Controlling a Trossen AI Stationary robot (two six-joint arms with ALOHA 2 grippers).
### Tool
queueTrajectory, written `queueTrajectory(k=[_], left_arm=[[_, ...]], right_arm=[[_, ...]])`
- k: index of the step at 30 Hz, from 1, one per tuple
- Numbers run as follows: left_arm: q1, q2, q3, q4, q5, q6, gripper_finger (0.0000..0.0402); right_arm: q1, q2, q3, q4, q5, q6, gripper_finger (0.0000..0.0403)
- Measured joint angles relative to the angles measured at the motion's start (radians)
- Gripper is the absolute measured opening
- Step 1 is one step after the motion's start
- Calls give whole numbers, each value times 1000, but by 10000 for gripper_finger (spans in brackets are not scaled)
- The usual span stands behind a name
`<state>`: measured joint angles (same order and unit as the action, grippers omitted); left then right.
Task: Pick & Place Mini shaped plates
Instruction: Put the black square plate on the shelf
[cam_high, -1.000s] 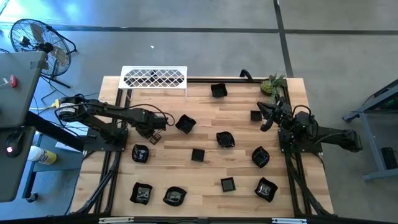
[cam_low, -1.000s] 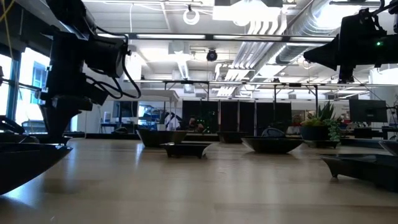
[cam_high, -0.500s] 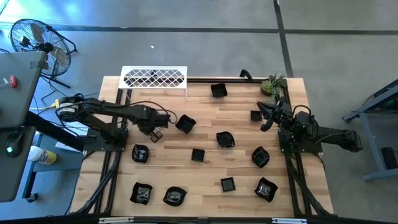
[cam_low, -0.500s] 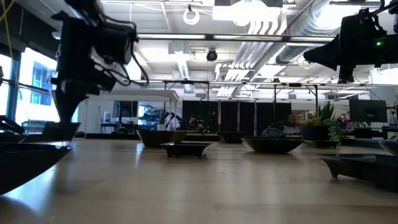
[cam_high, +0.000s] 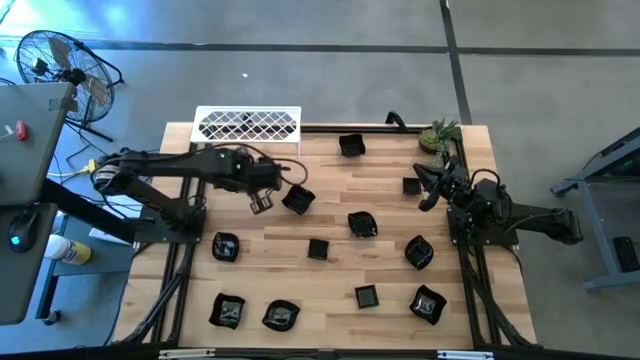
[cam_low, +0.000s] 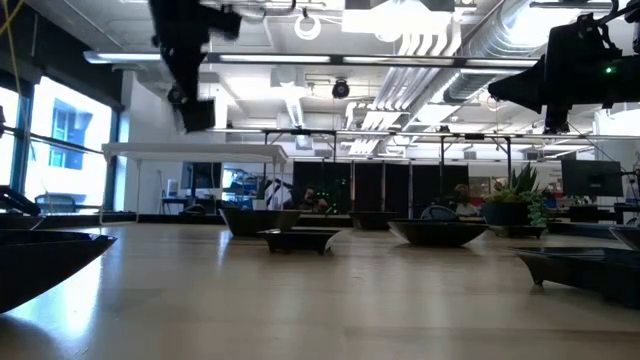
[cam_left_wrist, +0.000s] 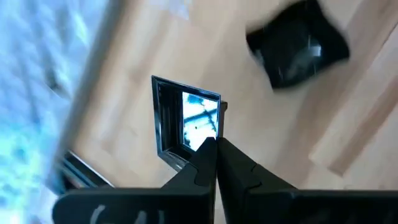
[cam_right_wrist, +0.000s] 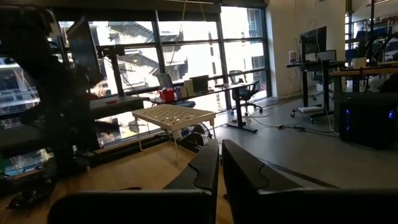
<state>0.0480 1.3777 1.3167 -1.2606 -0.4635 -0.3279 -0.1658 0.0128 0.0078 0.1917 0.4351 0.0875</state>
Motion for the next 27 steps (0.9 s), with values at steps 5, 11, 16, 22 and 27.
queueTrajectory(k=[5, 11, 16, 22, 27], left_arm=[[0, -1, 101, 70, -159, 220, 0], [116, 0, 100, 290, -207, 531, 0], [242, 0, 47, 453, -164, 721, 0], [377, 0, -41, 587, -80, 858, 0], [437, 7, -85, 638, -64, 926, 0]], right_arm=[[0, 0, 0, 0, 0, 0, 17], [0, 0, 0, 0, 0, 0, 17], [0, 0, 0, 0, 0, 0, 17], [0, 0, 0, 0, 0, 0, 16], [0, 0, 0, 0, 0, 0, 16]])
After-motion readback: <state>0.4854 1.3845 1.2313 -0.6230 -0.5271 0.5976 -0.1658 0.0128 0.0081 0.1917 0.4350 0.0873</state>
